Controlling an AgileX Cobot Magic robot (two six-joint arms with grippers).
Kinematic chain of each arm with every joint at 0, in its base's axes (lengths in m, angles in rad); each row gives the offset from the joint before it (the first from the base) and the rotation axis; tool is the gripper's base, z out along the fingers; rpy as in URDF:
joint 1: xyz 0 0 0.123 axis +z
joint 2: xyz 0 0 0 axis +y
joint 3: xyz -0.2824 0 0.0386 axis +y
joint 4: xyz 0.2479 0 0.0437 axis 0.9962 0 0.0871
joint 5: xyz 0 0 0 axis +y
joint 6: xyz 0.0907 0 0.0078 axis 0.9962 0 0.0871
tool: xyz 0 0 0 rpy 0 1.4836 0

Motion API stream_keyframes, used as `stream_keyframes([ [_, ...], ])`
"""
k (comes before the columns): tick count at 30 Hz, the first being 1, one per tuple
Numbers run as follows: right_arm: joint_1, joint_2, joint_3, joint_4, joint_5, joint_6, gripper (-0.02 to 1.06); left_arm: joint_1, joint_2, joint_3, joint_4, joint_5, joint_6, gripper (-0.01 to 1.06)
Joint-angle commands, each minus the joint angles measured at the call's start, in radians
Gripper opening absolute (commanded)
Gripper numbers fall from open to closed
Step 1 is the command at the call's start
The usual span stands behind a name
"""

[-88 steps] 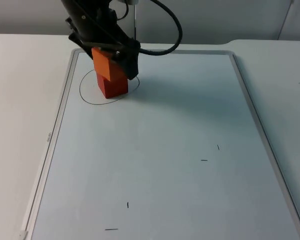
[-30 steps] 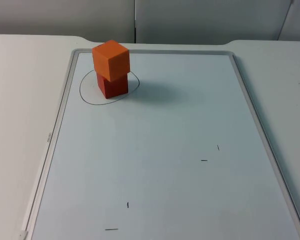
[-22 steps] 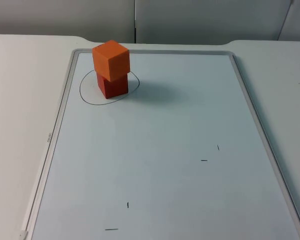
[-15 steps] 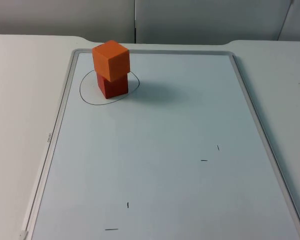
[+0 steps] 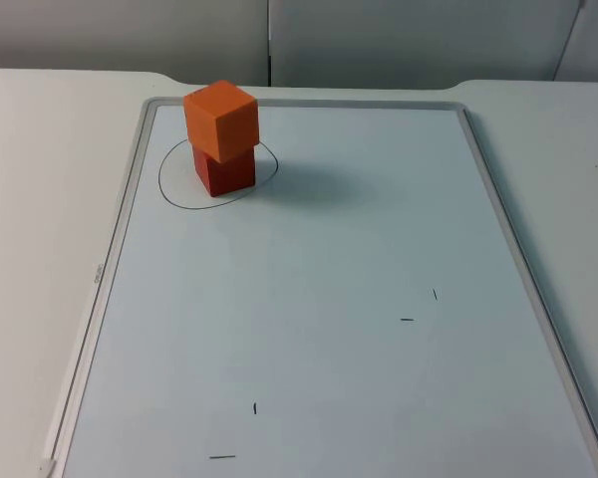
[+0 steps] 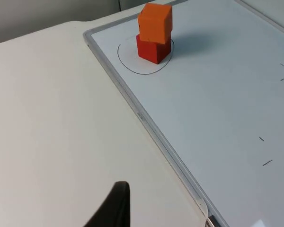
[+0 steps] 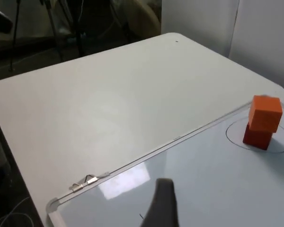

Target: Pick up one cube with the left hand and another cube with the right hand. First place the cube in the right hand at the target position, then stack the cube in the left hand on top.

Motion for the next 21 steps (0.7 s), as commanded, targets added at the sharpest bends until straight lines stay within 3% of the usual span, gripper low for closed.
stream_keyframes([
  [1,0.002,-0.04,0.004,-0.018,0.012,0.009,0.68,-0.004,-0.005,0.007,0.016,-0.018,-0.032,1.05],
  [5,0.002,-0.105,0.004,-0.088,0.035,0.076,0.68,-0.004,-0.005,0.007,0.028,-0.018,-0.047,1.05],
  [9,0.002,-0.161,0.004,-0.205,0.119,0.195,0.68,-0.004,-0.005,0.007,0.028,-0.018,-0.047,1.05],
  [21,0.002,-0.29,0.004,-0.328,0.291,0.328,0.68,-0.004,-0.005,0.007,0.051,-0.018,-0.08,1.05],
])
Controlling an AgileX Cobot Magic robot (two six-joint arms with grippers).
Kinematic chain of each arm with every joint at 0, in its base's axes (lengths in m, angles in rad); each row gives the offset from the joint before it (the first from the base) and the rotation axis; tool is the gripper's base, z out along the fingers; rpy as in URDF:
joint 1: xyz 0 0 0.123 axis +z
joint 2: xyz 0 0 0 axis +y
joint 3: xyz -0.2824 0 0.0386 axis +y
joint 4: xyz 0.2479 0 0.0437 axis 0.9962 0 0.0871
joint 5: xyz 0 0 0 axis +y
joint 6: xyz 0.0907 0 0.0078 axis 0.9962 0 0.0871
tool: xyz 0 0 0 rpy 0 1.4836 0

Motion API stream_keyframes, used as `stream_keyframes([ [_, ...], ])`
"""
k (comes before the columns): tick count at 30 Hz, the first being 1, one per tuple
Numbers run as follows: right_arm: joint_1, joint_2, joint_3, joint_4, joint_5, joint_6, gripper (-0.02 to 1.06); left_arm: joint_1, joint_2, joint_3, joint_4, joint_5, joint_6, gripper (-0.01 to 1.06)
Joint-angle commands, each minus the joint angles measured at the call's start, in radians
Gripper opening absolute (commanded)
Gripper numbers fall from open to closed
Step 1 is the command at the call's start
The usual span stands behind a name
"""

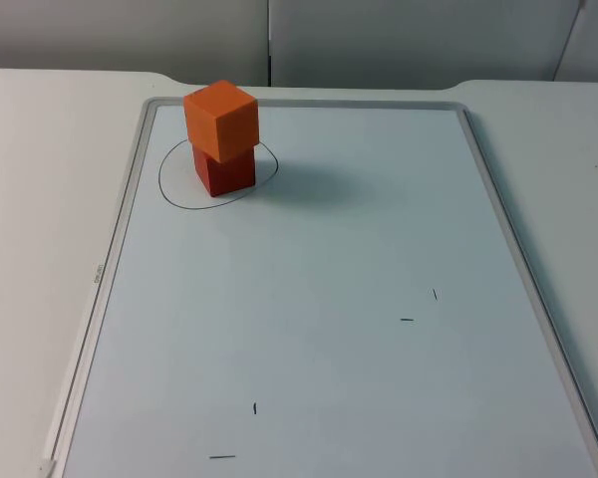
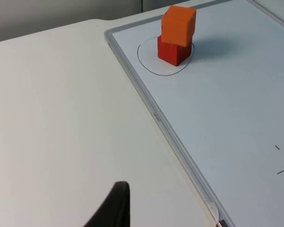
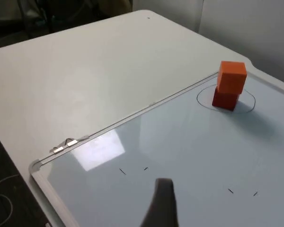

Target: Pick up one cube with the left hand and another cube with the right hand. First place the cube in the right hand at the target position, then stack the cube in the left hand on top.

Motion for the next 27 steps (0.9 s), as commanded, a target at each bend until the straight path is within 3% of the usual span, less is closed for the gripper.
stream_keyframes([
  [1,0.002,-0.035,0.004,-0.039,0.041,0.036,0.68,-0.004,-0.005,0.007,0.0,-0.014,-0.013,1.05],
  [5,0.002,-0.115,0.004,-0.133,0.125,0.129,0.68,-0.004,-0.005,0.007,0.0,-0.014,-0.013,1.05],
  [15,0.004,-0.193,0.012,-0.153,0.275,0.177,0.68,-0.004,-0.005,0.007,0.0,-0.014,-0.016,1.05],
  [27,0.004,-0.193,0.051,-0.182,0.227,0.218,0.68,-0.004,-0.005,0.007,0.0,-0.014,-0.016,1.05],
])
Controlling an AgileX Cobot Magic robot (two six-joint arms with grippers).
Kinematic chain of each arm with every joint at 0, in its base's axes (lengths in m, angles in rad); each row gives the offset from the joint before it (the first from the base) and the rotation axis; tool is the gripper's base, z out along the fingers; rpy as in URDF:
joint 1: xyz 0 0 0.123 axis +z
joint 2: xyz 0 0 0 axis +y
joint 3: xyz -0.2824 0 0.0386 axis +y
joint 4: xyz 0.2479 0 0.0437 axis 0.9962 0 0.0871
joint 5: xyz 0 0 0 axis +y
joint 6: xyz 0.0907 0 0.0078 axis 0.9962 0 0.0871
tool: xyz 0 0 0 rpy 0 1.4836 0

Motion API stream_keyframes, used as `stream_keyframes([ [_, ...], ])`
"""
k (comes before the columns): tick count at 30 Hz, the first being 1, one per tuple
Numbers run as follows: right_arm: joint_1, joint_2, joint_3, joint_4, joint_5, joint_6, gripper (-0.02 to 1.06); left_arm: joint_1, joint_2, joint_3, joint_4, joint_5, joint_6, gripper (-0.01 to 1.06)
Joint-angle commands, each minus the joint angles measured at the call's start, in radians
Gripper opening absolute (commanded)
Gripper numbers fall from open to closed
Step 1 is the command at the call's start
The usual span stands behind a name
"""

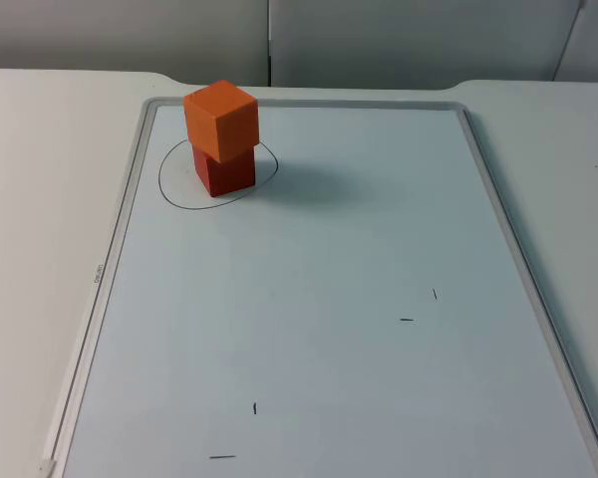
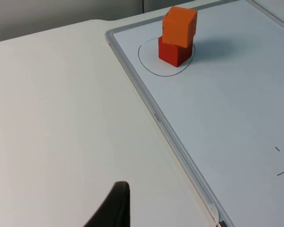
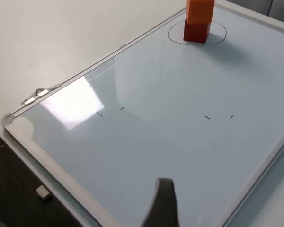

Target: Pick up one cube with the left hand and another cube with the right hand. First place the cube in the right hand at the target position, then stack the cube in the left hand on top.

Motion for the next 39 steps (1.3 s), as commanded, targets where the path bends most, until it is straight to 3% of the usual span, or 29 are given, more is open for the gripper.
stream_keyframes([
  [1,0.002,-0.003,0.007,-0.012,-0.016,0.008,0.68,-0.004,-0.005,0.007,0.0,-0.01,-0.008,1.05],
  [6,0.002,-0.003,0.007,-0.025,-0.016,0.021,0.73,-0.004,-0.005,0.007,0.0,-0.01,-0.008,1.05],
  [10,0.002,-0.003,0.007,-0.025,-0.016,0.021,1.02,-0.004,-0.005,0.007,0.0,-0.01,-0.008,1.05],
  [12,0.002,-0.003,0.007,-0.025,-0.016,0.021,1.05,-0.004,-0.005,0.007,0.0,-0.01,-0.008,1.05],
  [39,0.002,-0.003,0.007,-0.113,-0.018,0.145,1.05,-0.004,-0.005,0.007,0.0,-0.01,-0.008,1.05],
])
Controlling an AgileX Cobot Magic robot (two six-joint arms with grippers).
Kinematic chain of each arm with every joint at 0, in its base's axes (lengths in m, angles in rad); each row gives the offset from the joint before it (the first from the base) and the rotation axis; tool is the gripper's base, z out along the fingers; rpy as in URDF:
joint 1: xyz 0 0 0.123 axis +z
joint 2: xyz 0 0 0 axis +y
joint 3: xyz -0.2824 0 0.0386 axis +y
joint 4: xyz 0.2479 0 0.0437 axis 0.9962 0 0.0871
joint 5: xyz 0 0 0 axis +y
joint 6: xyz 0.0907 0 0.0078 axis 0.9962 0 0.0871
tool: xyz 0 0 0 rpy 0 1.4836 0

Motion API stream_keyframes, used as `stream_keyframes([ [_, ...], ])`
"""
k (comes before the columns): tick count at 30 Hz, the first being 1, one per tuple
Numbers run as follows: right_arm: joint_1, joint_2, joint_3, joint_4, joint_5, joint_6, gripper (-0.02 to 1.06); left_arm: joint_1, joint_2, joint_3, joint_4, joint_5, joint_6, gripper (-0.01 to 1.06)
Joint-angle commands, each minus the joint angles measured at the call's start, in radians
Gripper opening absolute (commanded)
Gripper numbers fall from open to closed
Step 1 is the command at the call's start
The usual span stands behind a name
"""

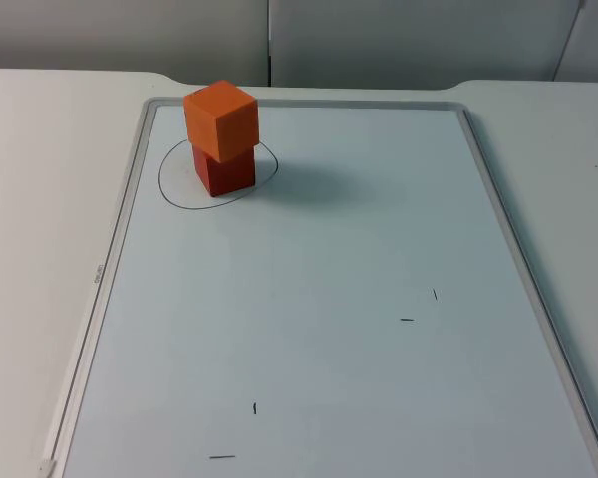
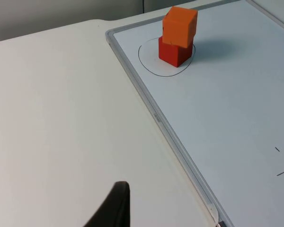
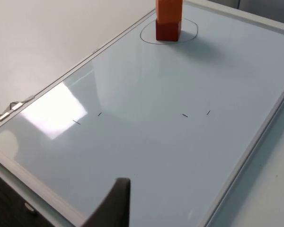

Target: Pick up one cube with the left hand and another cube with the right hand. First place the cube in the right hand at the target position, then stack the cube in the left hand on top.

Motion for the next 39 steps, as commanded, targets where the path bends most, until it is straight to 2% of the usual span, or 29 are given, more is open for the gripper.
stream_keyframes([
  [1,0.002,-0.003,0.007,-0.027,-0.012,0.035,1.05,-0.004,-0.005,0.007,0.0,-0.01,-0.005,1.05],
  [22,-0.012,-0.003,0.009,-0.019,-0.014,0.033,1.05,-0.004,-0.005,0.007,0.0,-0.01,-0.005,1.05],
  [24,-0.049,-0.003,0.009,-0.017,-0.014,0.033,1.05,-0.004,-0.005,0.007,0.0,-0.01,-0.005,1.05],
  [25,-0.097,-0.003,0.009,-0.017,-0.014,0.033,1.05,-0.004,-0.005,0.007,0.0,-0.01,-0.005,1.05],
  [26,-0.097,-0.003,0.009,-0.017,-0.014,0.033,1.05,-0.004,-0.005,0.007,0.0,-0.01,-0.005,1.05],
  [31,-0.3,-0.003,0.009,-0.017,-0.014,0.033,1.05,-0.004,-0.005,0.007,0.0,-0.01,-0.005,1.05],
  [32,-0.3,-0.003,0.009,-0.017,-0.014,0.033,1.05,-0.004,-0.005,0.007,0.0,-0.01,-0.005,1.05],
  [34,-0.396,-0.003,0.009,-0.017,-0.014,0.033,1.05,-0.004,-0.005,0.007,0.0,-0.01,-0.005,1.05],
  [36,-0.415,-0.003,0.009,-0.017,-0.014,0.033,1.05,-0.004,-0.005,0.007,0.0,-0.01,-0.005,1.05],
  [39,-0.514,-0.003,0.009,-0.017,-0.014,0.033,1.05,-0.004,-0.005,0.007,0.0,-0.01,-0.005,1.05],
])
